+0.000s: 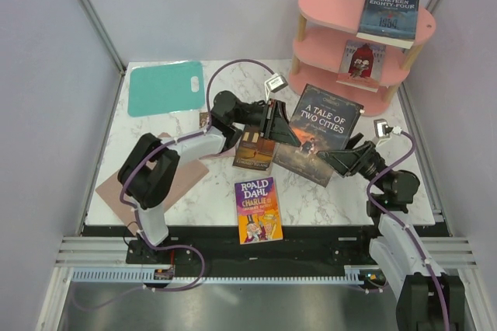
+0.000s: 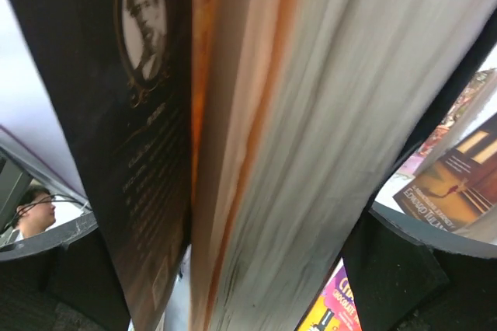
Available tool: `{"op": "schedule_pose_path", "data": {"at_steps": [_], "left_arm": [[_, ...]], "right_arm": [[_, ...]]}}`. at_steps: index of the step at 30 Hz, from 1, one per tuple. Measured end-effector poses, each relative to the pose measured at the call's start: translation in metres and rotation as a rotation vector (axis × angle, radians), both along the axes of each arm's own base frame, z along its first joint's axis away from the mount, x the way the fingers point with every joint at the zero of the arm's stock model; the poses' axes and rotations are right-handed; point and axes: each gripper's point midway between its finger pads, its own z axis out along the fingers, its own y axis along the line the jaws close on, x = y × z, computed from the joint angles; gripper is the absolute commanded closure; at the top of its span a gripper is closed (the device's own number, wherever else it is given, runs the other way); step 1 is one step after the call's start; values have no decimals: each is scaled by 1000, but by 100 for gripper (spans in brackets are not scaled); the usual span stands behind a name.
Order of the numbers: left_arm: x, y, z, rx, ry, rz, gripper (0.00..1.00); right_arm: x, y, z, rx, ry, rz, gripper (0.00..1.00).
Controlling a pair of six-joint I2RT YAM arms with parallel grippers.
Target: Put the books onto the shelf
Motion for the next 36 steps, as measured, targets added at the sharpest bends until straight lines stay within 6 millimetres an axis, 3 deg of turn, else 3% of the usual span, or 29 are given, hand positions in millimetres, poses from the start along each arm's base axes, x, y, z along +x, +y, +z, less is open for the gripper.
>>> {"op": "schedule_pose_path", "data": {"at_steps": [6,12,14,18,19,22,27,36], "left_arm": [[16,5,0,51,-33,104,98],[34,12,1,117,-92,276,98],[38,11,-3,133,-100,303,98],[44,11,-14,170,-92,342,98],[45,10,-16,179,-88,347,98],[45,10,-18,183,-91,349,98],[51,11,-26,217,-73,382,94],[69,14,-20,222,-115,488,52]], "right_arm": [[-8,1,7,11,-17,15,9],[-2,1,6,-14,58,7,15],[-1,1,7,-29,67,0,23],[3,0,5,-62,98,-8,62],[4,1,3,-66,112,-7,82],[10,-1,-7,-80,167,-13,98],[17,-1,-7,-138,206,-18,100],[36,-4,22,-307,254,-32,100]]}}
